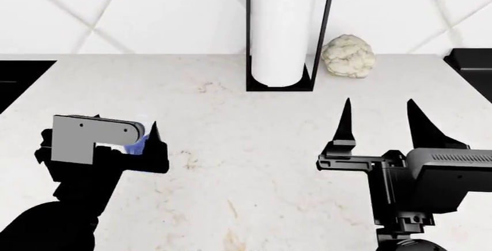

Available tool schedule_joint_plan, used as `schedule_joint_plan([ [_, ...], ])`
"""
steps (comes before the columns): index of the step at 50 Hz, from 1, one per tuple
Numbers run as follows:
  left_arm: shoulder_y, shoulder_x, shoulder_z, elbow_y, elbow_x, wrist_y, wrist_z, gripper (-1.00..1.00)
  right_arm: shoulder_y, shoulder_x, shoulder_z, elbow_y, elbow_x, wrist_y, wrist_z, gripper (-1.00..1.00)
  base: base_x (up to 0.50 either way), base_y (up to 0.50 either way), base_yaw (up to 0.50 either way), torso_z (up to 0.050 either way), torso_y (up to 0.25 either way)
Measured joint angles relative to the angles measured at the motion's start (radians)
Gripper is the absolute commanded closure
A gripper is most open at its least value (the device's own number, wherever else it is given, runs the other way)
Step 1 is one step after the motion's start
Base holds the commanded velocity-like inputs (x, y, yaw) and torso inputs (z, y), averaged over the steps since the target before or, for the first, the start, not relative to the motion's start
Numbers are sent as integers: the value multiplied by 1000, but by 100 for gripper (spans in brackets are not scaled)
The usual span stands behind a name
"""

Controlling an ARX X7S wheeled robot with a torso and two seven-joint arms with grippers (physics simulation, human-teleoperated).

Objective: A wet mug is on the counter and needs to be dried. Pick it up and place it upside down in the open cabinet.

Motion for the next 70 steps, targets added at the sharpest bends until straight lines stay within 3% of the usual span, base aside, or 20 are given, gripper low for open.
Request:
schedule_joint_plan([
  [15, 64, 4, 48, -102, 38, 123, 5, -100, -3, 6, -8, 0, 6, -5, 9, -100, 0, 0, 0, 0, 0],
  [70, 32, 8, 64, -286, -60, 150, 3, -100, -11, 32, -20, -11, 38, -35, 34, -100, 0, 0, 0, 0, -2],
])
